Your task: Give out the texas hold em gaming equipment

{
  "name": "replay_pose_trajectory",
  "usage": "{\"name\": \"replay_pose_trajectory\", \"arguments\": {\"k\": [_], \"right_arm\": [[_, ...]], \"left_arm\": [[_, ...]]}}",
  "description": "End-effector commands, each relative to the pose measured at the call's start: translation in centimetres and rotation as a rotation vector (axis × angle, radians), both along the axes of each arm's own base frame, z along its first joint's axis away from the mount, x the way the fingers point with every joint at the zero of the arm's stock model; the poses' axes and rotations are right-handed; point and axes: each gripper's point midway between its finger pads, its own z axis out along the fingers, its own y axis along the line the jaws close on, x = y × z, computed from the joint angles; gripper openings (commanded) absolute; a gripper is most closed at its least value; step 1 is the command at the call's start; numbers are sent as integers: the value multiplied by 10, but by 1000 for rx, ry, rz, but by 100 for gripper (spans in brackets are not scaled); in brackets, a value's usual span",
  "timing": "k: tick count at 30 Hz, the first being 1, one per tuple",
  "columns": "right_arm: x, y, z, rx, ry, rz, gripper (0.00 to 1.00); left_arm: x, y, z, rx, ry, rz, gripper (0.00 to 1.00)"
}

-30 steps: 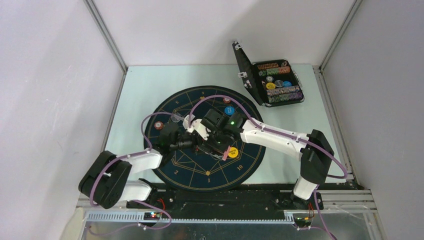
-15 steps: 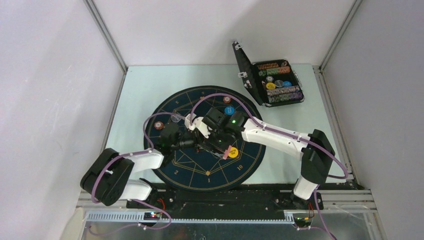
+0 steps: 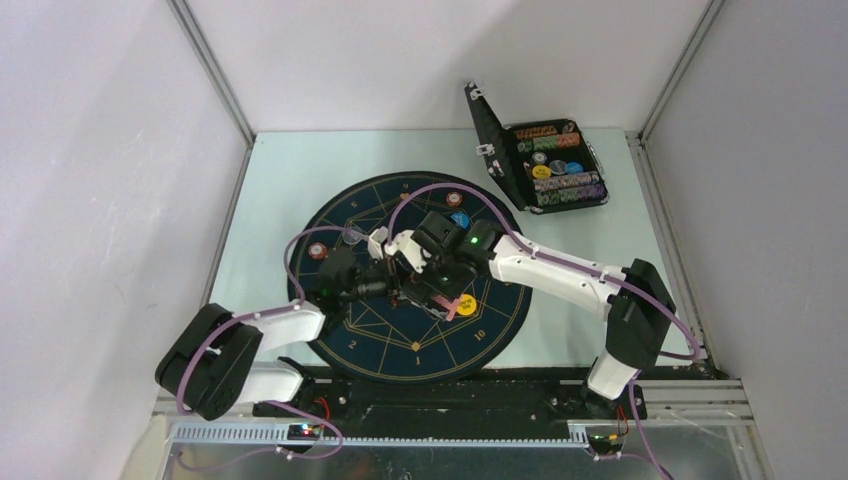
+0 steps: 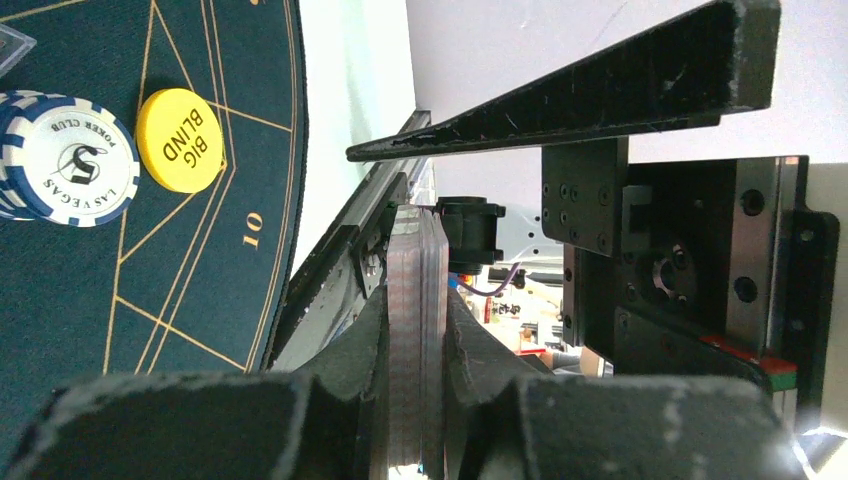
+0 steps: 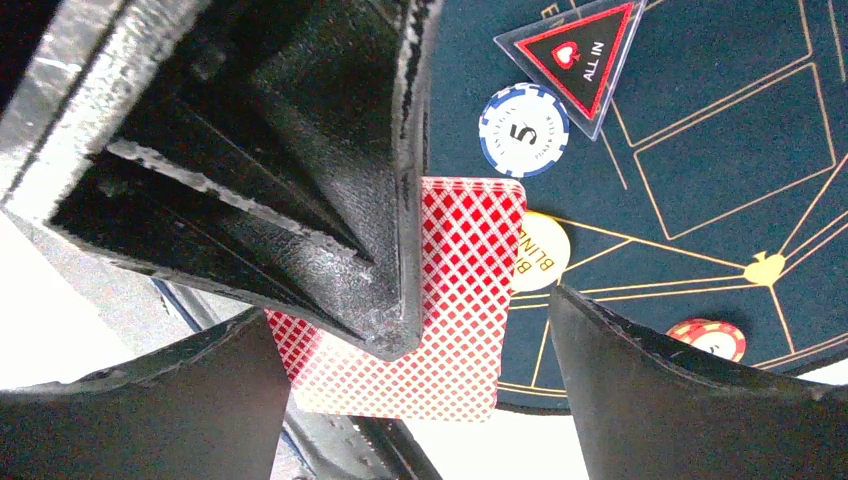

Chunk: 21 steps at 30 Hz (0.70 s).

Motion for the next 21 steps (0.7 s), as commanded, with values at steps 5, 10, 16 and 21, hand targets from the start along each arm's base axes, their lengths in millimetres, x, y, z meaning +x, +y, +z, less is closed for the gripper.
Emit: {"name": "replay_pose_trajectory", "arguments": {"k": [5,10,16,21], "right_arm": [[-1,2,14,47,-19,-4,84],[-6,4,13,49,-5,12,69],[-8,3,17,59,2,-13,41],[-9,4,22,74,7,-25,29]], "left_arm": [[-2,-1,18,-36,-58,-8,0],[-1,-1,18,-34,-52,-5,0],[0,-1,14,-20,-54,-2,0],[0,2,7,47,-93,-9,19]]}}
